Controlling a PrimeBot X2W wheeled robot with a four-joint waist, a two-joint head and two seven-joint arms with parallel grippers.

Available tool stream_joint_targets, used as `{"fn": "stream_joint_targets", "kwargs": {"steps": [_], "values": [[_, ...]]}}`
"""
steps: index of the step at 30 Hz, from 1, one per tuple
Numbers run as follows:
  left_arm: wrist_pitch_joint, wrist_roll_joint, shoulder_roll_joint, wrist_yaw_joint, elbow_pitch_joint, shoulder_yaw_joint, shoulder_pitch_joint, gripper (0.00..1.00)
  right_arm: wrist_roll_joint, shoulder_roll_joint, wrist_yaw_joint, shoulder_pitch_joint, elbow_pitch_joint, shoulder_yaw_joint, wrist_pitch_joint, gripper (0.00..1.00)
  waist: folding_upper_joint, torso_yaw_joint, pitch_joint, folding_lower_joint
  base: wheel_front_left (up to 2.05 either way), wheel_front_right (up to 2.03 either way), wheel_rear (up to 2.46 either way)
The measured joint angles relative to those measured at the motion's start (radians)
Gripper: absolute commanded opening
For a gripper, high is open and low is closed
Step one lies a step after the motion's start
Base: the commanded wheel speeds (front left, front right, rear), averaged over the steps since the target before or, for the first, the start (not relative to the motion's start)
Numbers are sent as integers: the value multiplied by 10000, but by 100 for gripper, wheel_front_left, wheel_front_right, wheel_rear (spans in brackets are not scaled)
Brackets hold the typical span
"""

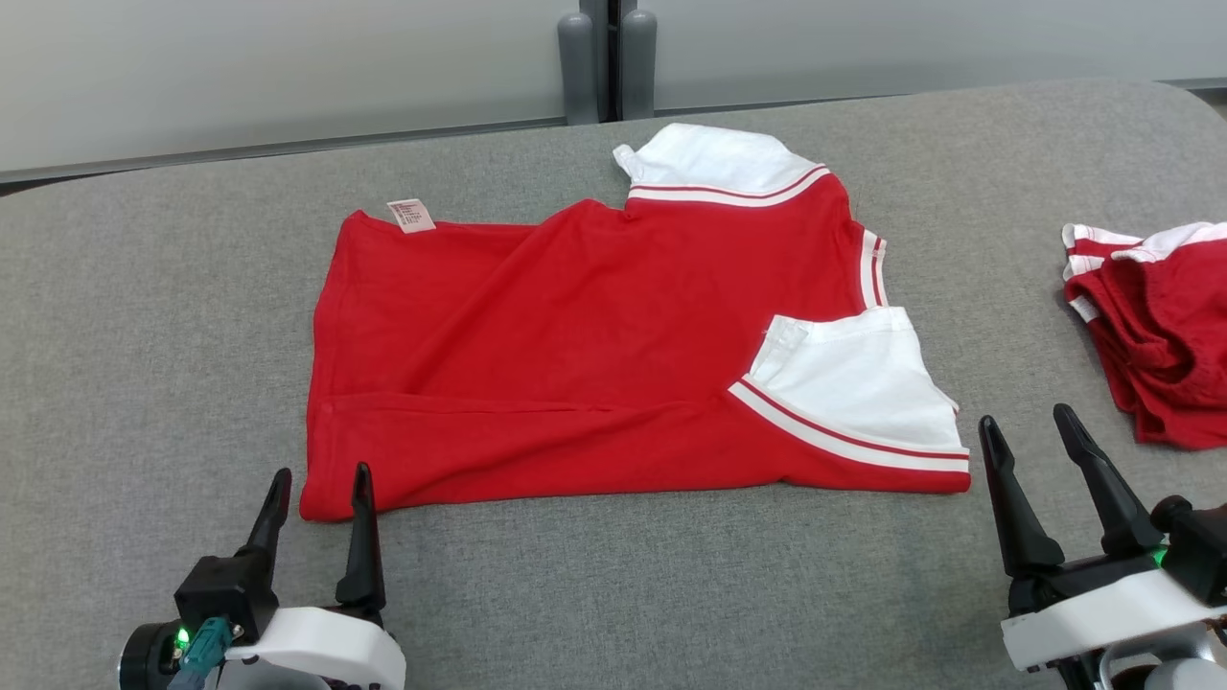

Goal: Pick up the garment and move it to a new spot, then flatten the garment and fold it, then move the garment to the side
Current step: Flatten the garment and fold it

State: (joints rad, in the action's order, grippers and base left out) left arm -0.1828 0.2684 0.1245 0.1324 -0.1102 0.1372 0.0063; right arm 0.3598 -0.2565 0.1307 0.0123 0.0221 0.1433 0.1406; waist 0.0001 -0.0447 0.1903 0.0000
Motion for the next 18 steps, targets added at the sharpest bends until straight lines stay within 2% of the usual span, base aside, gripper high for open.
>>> {"fn": "stream_joint_targets", "kwargs": {"steps": [8, 14, 15, 16, 17, 18], "values": [[19, 949, -282, -577, -1935, -10, -639, 100, 454, 50, 0, 749, 2351, 343, 150, 100, 0, 95, 531, 0, 0, 0, 0], [-259, 1482, -401, -1011, -3175, -144, -1395, 100, 991, 330, 0, 1939, 4403, 1076, 407, 100, 0, 140, 930, 0, 0, 0, 0], [-326, 1528, -407, -1057, -3302, -151, -1530, 91, 1097, 351, 0, 2114, 4679, 1204, 437, 100, 0, 151, 980, -1, 0, 0, 0], [-362, 1542, -408, -1103, -3432, -155, -1638, 69, 1193, 357, 0, 2260, 4901, 1308, 466, 100, 0, 166, 1021, 0, 0, 0, 0], [-416, 1542, -408, -1141, -3555, -146, -1732, 48, 1321, 345, 0, 2401, 5087, 1413, 535, 56, 0, 186, 1046, 0, 0, 0, 0], [-464, 1540, -410, -1183, -3655, -128, -1803, 37, 1482, 332, 0, 2554, 5244, 1536, 533, 19, 0, 202, 1072, 0, 0, 0, 0]]}}
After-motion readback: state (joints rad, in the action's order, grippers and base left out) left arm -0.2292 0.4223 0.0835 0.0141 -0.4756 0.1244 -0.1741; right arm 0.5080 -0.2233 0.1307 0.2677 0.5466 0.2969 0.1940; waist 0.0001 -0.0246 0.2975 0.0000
